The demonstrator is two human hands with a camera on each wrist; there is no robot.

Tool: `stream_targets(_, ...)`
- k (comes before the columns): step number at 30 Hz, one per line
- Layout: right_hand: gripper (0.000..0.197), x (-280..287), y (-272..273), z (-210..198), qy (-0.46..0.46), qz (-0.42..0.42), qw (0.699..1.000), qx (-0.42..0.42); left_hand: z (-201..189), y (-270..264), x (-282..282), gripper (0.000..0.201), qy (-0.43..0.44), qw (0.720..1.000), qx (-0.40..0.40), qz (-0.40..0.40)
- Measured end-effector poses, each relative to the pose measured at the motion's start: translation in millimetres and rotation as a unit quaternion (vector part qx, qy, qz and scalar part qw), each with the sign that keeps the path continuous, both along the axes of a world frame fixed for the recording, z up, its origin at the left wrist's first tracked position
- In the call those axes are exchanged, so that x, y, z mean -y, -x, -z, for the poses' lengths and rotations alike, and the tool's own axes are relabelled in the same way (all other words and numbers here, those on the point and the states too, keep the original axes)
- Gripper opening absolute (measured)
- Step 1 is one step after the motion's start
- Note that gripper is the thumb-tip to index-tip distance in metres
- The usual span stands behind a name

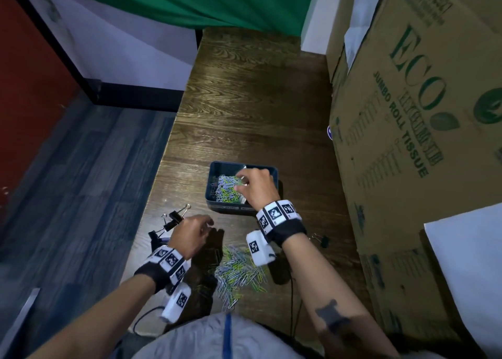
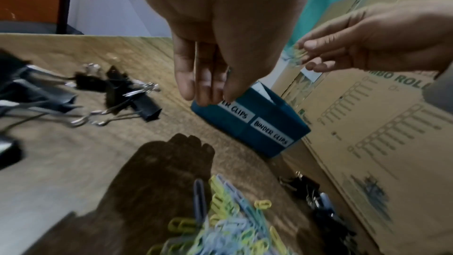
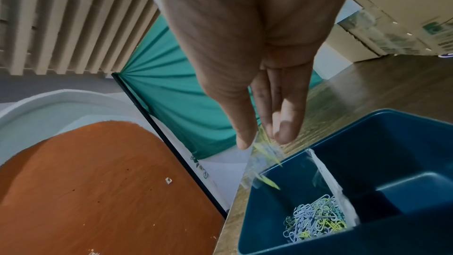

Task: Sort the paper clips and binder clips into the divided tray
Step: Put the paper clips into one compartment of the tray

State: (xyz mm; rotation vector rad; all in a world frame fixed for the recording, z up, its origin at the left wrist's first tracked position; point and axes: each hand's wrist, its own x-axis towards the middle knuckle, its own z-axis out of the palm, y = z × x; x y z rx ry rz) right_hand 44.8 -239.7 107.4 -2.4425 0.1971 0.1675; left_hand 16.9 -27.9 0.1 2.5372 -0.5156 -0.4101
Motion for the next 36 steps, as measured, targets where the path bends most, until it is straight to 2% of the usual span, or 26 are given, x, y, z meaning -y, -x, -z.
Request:
stream_targets(2,0.033,1,6,6,-0.006,0.006,1.000,0.005,9,13,-11,0.023,-0.013,0.999,-0.031,0.022)
stream_targets(4,0.027,3,22,21,-0.003,0.002,1.000,0.011,16,24,-22,0.028,-0.040,0.997,-0.054,0.043)
stream_targets(7,0.027,6,61,51,-0.001,-0.016,0.998,-0.063,24,41,-35,0.049,-0.099,0.988,-0.098,0.069)
stream_targets(9,0.045,10,90,76,0.009,-0.033,0.988,-0.152,25,53,-40,0.058,-0.149,0.977,-0.128,0.087)
stream_targets(12,0.083,20,130,105,0.065,-0.069,0.954,-0.284,27,69,-45,0.072,-0.216,0.958,-0.149,0.117)
stream_targets(15,0.100,24,160,119,0.097,-0.085,0.942,-0.311,32,83,-45,0.079,-0.236,0.952,-0.153,0.121)
stream_targets(18,0.108,17,175,136,0.087,-0.072,0.951,-0.289,38,92,-37,0.076,-0.214,0.956,-0.163,0.115)
stream_targets(22,0.098,-3,174,158,0.084,-0.057,0.966,-0.236,42,96,-20,0.056,-0.139,0.970,-0.165,0.109)
stream_targets(26,0.086,-15,164,166,0.050,-0.032,0.978,-0.200,43,89,-6,0.034,-0.039,0.983,-0.166,0.068)
stream_targets(30,0.083,-12,167,166,0.004,-0.017,0.987,-0.158,36,84,-9,0.025,0.013,0.988,-0.144,0.048)
stream_targets(32,0.067,-6,176,159,-0.003,-0.029,0.990,-0.137,29,85,-17,0.021,-0.029,0.990,-0.116,0.070)
stream_targets(34,0.043,3,186,151,0.027,-0.062,0.987,-0.146,24,88,-26,0.023,-0.113,0.982,-0.101,0.116)
stream_targets(36,0.037,8,193,142,0.058,-0.098,0.970,-0.216,25,90,-32,0.034,-0.209,0.954,-0.102,0.188)
